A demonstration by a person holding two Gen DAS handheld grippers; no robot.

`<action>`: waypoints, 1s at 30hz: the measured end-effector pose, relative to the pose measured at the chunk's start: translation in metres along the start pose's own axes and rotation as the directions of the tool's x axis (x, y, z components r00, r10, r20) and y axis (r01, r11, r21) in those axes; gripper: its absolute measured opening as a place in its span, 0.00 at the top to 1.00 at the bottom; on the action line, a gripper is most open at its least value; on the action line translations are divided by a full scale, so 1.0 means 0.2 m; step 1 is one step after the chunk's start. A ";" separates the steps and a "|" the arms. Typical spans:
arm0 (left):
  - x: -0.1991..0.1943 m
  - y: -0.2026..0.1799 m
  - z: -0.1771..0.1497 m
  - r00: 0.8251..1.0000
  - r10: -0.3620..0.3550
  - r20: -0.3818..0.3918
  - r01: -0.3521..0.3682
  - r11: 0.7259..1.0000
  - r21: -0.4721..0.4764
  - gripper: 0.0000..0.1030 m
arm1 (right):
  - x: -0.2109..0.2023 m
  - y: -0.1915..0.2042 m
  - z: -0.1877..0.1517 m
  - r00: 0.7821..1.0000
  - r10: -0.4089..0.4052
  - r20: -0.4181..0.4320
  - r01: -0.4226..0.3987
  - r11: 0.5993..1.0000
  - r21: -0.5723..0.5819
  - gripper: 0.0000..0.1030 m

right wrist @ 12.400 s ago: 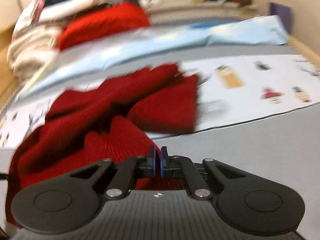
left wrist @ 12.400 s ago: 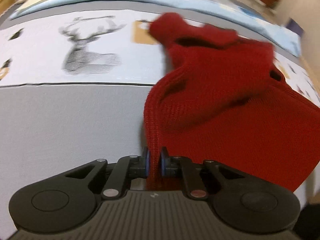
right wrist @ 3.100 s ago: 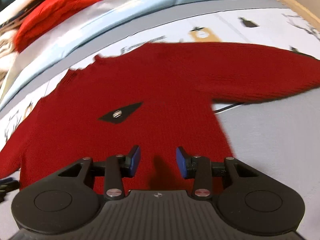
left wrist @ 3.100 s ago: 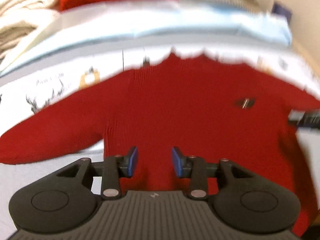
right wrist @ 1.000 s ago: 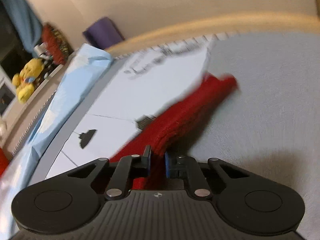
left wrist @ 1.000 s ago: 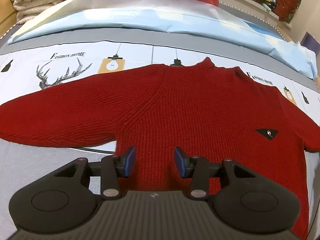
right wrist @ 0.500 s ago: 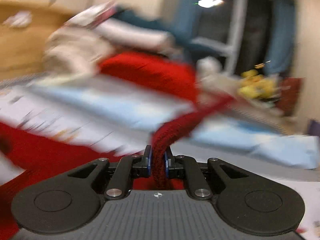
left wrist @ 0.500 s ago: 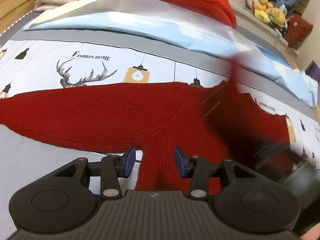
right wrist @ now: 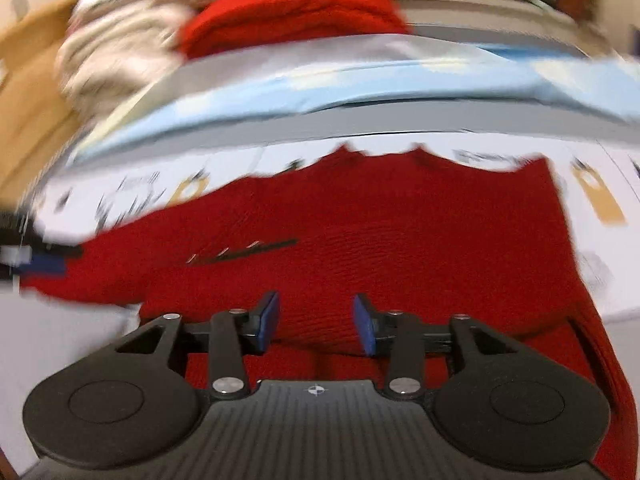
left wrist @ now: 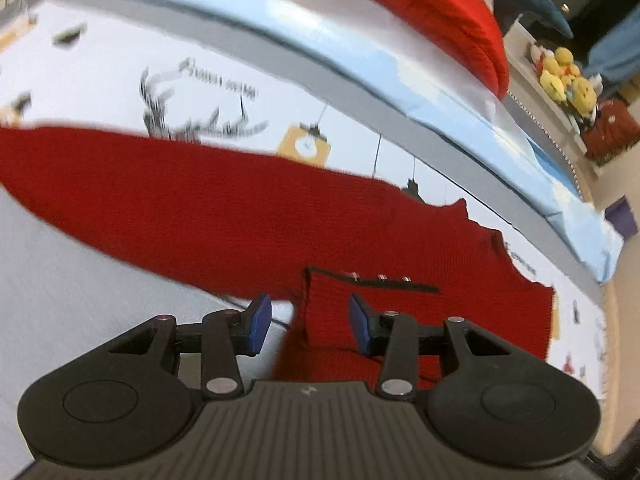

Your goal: Fold small clothes

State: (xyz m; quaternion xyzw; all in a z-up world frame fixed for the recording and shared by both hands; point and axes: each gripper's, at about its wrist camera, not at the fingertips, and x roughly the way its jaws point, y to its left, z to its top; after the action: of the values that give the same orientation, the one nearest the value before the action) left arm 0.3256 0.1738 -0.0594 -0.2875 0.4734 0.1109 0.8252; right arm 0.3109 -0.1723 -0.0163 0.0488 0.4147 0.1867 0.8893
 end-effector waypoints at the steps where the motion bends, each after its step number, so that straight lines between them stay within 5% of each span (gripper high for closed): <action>1: 0.03 0.01 -0.01 1.000 -0.018 -0.024 0.017 1.000 -0.023 0.54 | 0.01 -0.06 -0.01 1.000 -0.013 0.001 0.013 0.998 0.059 0.56; 4: 0.14 0.03 -0.04 0.993 -0.065 -0.100 0.055 0.994 -0.097 0.54 | 0.09 -0.29 -0.05 0.994 -0.091 -0.068 0.105 0.961 0.255 0.55; 8: 0.31 0.03 -0.09 0.974 -0.133 -0.185 0.095 0.975 -0.200 0.54 | 0.19 -0.62 -0.05 0.989 -0.084 -0.119 0.136 0.830 0.542 0.56; 11: 0.43 0.00 -0.14 0.964 -0.139 -0.226 0.081 0.965 -0.248 0.54 | 0.20 -0.78 -0.05 0.983 -0.144 -0.115 0.184 0.776 0.603 0.55; 16: 0.54 -0.02 -0.17 0.974 -0.087 -0.211 0.021 0.955 -0.296 0.55 | 0.18 -0.95 -0.05 0.991 -0.097 -0.089 0.132 0.694 0.708 0.56; 17: 0.54 -0.03 -0.16 0.978 -0.077 -0.193 0.016 0.954 -0.301 0.56 | 0.19 -0.97 -0.04 0.992 -0.087 -0.087 0.123 0.689 0.714 0.59; 19: 0.53 -0.09 -0.15 0.990 -0.028 -0.139 -0.005 0.973 -0.230 0.84 | 0.20 -0.99 -0.03 0.994 -0.072 -0.082 0.109 0.661 0.742 0.77; 21: 0.47 -0.20 -0.12 0.999 0.008 -0.033 -0.011 0.996 -0.087 0.89 | 0.20 -1.03 -0.06 0.996 -0.060 -0.062 0.086 0.607 0.790 0.81; 23: 0.36 -0.32 -0.10 0.991 -0.046 0.125 0.041 0.998 0.046 0.89 | 0.17 -1.07 -0.10 0.999 -0.040 -0.012 0.031 0.504 0.863 0.84; 26: 0.15 -0.46 -0.11 0.909 -0.239 0.342 0.175 0.962 0.208 0.89 | 0.06 -1.11 -0.18 0.982 -0.103 0.160 -0.120 0.316 0.941 0.86; 27: 0.10 -0.51 -0.12 0.873 -0.277 0.401 0.178 0.947 0.268 0.89 | 0.03 -1.11 -0.21 0.968 -0.147 0.203 -0.155 0.283 0.946 0.86; 28: 0.09 -0.53 -0.13 0.862 -0.278 0.424 0.162 0.944 0.289 0.88 | 0.02 -1.10 -0.23 0.961 -0.174 0.217 -0.167 0.265 0.950 0.86; 30: 0.16 -0.52 -0.12 0.911 -0.161 0.379 0.075 0.970 0.231 0.85 | 0.04 -1.08 -0.26 0.965 -0.173 0.198 -0.155 0.234 0.960 0.84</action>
State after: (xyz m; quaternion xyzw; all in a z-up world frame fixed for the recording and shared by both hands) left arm 0.3722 0.0732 -0.0584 -0.1979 0.2882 0.0651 0.9346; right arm 0.3396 -0.3733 -0.1091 0.6104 0.3191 -0.1237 0.7143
